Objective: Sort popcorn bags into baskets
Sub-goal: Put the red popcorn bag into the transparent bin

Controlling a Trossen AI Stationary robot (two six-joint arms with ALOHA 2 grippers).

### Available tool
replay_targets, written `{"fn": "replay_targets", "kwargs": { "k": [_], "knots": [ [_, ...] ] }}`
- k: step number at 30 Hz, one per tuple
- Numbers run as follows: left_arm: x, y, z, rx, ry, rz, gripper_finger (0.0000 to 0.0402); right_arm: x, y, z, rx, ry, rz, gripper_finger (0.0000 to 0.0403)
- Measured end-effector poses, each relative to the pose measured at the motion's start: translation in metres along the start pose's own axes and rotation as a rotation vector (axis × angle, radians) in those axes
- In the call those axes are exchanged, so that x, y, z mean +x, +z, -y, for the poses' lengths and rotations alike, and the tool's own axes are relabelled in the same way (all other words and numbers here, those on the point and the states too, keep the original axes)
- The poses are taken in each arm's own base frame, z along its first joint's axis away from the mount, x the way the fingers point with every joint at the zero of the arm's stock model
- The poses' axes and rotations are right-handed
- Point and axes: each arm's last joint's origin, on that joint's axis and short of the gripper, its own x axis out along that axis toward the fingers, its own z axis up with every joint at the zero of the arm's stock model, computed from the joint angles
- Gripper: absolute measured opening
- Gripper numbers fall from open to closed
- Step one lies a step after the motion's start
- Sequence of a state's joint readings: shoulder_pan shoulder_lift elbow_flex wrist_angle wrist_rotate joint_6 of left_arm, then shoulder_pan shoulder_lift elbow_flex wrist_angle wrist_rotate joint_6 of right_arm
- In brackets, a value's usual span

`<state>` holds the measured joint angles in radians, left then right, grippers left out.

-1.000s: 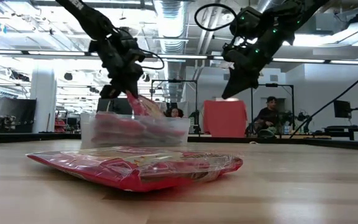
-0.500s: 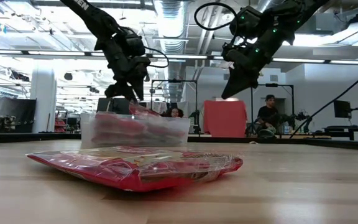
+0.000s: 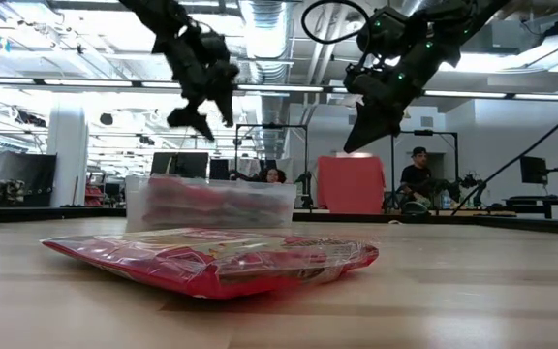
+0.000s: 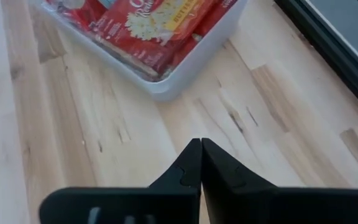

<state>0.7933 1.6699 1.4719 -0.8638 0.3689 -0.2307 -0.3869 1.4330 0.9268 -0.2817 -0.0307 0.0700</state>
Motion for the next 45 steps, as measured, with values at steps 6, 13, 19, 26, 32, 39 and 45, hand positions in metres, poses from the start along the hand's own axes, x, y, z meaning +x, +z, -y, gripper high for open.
{"fn": "replay_targets", "kwargs": {
  "k": [6,13,19,26,32,39,45],
  "knots": [
    [-0.024,-0.027,0.059,0.076,-0.081,-0.230,0.0253,0.000,-0.002,-0.020,-0.042,0.107,-0.009,0.0021],
    [-0.029,-0.121,0.159,0.173,-0.067,-0.301,0.0206,-0.003,0.001,-0.057,-0.130,0.221,0.069,0.0033],
    [-0.024,-0.210,0.216,0.025,-0.091,-0.091,0.0186,0.003,0.000,-0.100,-0.189,0.357,0.143,0.0029],
    [-0.010,-0.294,0.240,-0.284,-0.233,0.092,0.0186,0.033,-0.031,-0.161,-0.249,0.569,0.083,0.0013],
    [0.003,-0.348,0.227,-0.514,-0.340,0.180,0.0185,0.057,-0.064,-0.202,-0.253,0.673,0.027,0.0028],
    [0.037,-0.379,0.228,-0.576,-0.388,0.120,0.0185,0.082,-0.084,-0.226,-0.194,0.736,0.050,0.0027],
    [0.065,-0.403,0.240,-0.593,-0.470,0.084,0.0185,0.099,-0.095,-0.246,-0.207,0.743,0.005,0.0013]
  ]
}}
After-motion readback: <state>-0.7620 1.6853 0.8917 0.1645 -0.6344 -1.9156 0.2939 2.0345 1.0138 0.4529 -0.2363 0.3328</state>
